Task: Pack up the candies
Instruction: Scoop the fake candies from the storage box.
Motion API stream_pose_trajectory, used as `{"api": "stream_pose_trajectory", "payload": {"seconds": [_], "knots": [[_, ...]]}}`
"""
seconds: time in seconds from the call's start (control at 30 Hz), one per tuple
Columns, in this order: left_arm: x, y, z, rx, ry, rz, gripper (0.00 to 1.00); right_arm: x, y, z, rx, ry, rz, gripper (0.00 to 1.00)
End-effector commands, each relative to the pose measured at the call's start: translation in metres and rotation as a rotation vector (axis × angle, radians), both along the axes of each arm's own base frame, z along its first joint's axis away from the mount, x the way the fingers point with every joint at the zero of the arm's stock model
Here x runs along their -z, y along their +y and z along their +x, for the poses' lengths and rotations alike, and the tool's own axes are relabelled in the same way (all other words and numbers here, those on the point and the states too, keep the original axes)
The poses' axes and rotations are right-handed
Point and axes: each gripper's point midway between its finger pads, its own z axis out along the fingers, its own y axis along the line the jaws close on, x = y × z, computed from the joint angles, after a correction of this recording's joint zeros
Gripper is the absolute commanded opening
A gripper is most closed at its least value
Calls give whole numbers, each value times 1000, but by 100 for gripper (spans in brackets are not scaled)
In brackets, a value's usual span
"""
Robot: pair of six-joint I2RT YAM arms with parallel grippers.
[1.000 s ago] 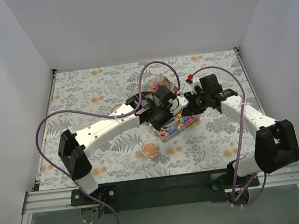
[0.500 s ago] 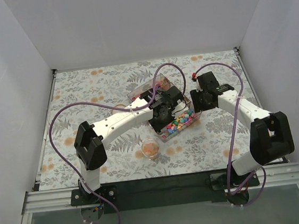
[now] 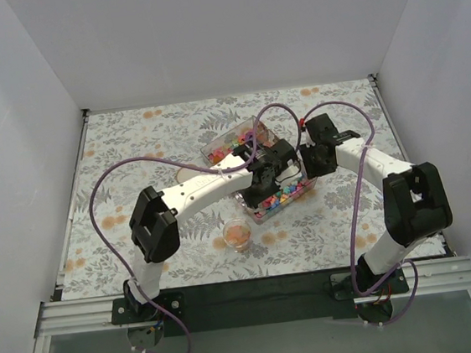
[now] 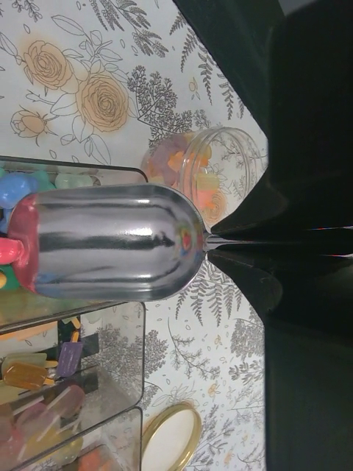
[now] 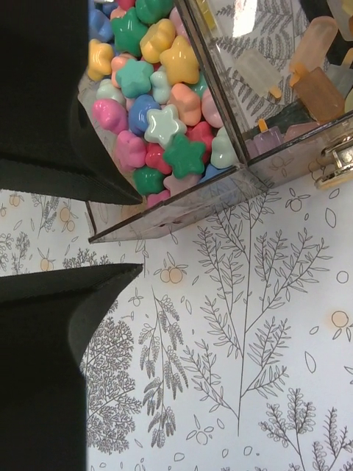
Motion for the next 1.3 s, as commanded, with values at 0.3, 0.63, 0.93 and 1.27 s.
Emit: {"api": "stream_pose_trajectory", "payload": {"seconds": [0.3,0.63,0.93,1.27], "knots": [[3,-19,6,70,-7,-31,0,-5,23,11,-97,-32,97,1],[27,-42,6,122,51,-63,0,-2,37,6,-148,-41,138,1],[42,-64,13,162,35,-138,0,-7,42,5,-169,-72,173,1],[58,-92,15,206,24,-280,0,-2,48,1,-175,-75,211,1]]}}
